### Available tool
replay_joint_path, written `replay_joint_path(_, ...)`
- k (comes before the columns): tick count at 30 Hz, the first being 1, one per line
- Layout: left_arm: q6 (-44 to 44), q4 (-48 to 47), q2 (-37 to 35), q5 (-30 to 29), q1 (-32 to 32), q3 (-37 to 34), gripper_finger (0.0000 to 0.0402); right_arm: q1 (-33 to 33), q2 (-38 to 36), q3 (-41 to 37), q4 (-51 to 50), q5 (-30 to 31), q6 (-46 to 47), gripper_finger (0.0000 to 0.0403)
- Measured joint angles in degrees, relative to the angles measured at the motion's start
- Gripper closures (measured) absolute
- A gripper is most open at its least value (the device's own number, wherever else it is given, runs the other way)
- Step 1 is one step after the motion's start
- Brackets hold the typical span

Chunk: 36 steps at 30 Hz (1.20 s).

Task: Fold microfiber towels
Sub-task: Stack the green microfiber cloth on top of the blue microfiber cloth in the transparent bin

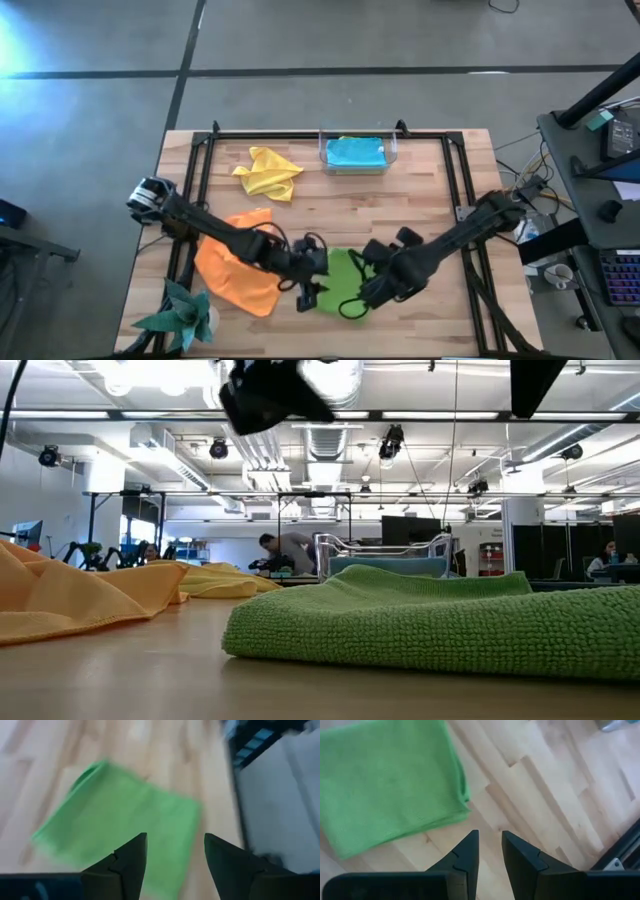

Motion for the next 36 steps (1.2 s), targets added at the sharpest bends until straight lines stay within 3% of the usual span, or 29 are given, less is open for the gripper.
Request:
replay_joint_path(5,-4.57,11.02,4.12,-0.36,-1.63,-2.42,0.0219,0.0,-4.99,-2.43,0.18,2.85,3.78,0.0323)
replay_joint_path(9,-8.29,13.52,7.37,-0.45,-1.82,-3.02,0.0219,0.0,-8.27,-3.57,0.45,4.98,5.18,0.0329)
replay_joint_path(18,-14.63,11.94,14.15,0.34,-2.55,-3.2,0.0219,0.0,-9.5,-5.9,2.12,5.34,6.12,0.0332)
replay_joint_path(25,-14.2,6.93,16.53,0.51,-2.3,-2.89,0.0234,0.0,-9.34,-9.73,3.48,5.22,7.38,0.0331)
replay_joint_path(31,-0.74,1.8,16.03,0.56,-1.64,-2.92,0.0271,0.14,-9.33,-12.85,6.71,4.71,7.62,0.0334)
replay_joint_path(36,21.66,-4.24,15.08,0.6,-0.3,-2.96,0.0296,0.63,-9.33,-14.73,7.43,4.65,8.11,0.0332)
